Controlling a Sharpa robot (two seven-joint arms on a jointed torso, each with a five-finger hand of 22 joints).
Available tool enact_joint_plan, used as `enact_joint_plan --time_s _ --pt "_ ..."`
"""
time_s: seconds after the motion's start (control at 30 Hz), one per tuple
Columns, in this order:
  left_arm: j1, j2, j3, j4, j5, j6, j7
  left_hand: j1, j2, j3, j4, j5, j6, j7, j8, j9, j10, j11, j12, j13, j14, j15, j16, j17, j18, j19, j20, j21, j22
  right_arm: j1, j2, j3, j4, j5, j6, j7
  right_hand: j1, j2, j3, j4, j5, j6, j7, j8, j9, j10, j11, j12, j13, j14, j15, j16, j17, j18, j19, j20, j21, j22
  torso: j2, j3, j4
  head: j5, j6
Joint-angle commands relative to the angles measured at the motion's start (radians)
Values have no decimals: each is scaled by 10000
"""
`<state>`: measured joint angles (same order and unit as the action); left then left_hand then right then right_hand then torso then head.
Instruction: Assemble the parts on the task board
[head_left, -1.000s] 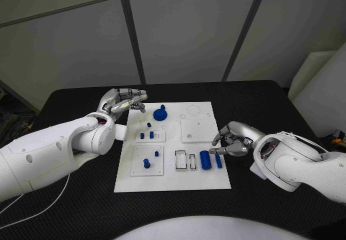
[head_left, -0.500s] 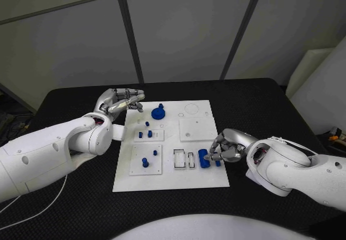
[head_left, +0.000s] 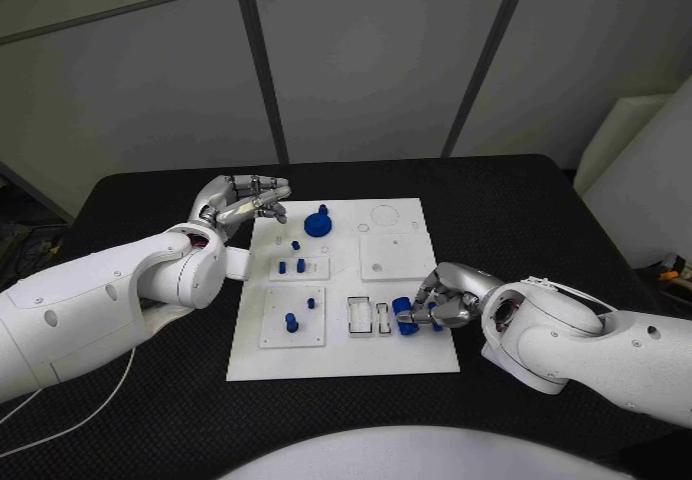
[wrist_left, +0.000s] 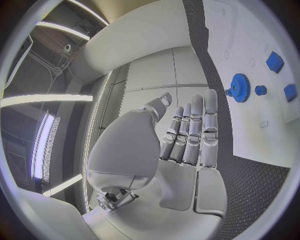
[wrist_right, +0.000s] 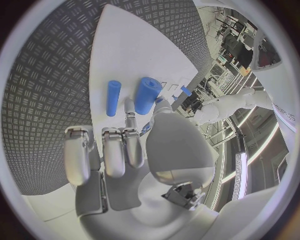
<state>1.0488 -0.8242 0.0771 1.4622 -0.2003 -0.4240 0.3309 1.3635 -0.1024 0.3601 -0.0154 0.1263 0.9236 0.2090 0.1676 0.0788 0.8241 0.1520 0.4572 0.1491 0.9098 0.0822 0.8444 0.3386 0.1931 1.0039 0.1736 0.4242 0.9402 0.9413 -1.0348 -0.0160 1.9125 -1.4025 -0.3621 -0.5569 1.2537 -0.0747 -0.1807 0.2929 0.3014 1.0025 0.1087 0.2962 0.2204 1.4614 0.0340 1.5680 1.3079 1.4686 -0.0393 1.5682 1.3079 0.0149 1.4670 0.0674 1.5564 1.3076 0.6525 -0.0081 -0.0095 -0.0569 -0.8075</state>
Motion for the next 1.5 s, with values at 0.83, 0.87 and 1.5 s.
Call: enact_joint_plan --time_s 0.83,0.87,1.5 --pt "10 -60 8 86 22 138 30 53 163 -3 -30 10 -114 -9 105 -3 -93 20 98 -20 -42 12 10 -27 -114 38 26 -57 -30 -191 513 -47 -256 58 678 -778 578 113 -45 -277 310 175 -154 209 371 1094 -167 27 2629 1022 -100 26 2629 -106 948 -77 47 2467 -16 -7 -19 -24 -114" --pt "10 -59 8 86 22 138 30 53 163 -3 -30 10 -114 -9 105 -3 -93 20 98 -20 -42 12 10 -27 -114 38 26 -57 -30 -192 522 -47 -250 58 684 -798 623 124 -43 -296 427 194 -161 222 394 1094 -173 27 2629 1022 -106 26 2629 -106 948 -82 47 2467 -20 -7 -18 -26 -115" --pt "7 8 8 23 22 145 38 53 163 -3 -30 10 -114 -9 105 -3 -93 20 98 -20 -42 12 10 -27 -114 38 26 -57 -30 -181 11 -30 346 1742 -1275 -677 699 436 -134 -198 1688 544 -295 130 568 1094 -300 27 2629 1022 -215 26 2629 -124 986 -183 87 2536 -32 -17 -18 -2 -31"
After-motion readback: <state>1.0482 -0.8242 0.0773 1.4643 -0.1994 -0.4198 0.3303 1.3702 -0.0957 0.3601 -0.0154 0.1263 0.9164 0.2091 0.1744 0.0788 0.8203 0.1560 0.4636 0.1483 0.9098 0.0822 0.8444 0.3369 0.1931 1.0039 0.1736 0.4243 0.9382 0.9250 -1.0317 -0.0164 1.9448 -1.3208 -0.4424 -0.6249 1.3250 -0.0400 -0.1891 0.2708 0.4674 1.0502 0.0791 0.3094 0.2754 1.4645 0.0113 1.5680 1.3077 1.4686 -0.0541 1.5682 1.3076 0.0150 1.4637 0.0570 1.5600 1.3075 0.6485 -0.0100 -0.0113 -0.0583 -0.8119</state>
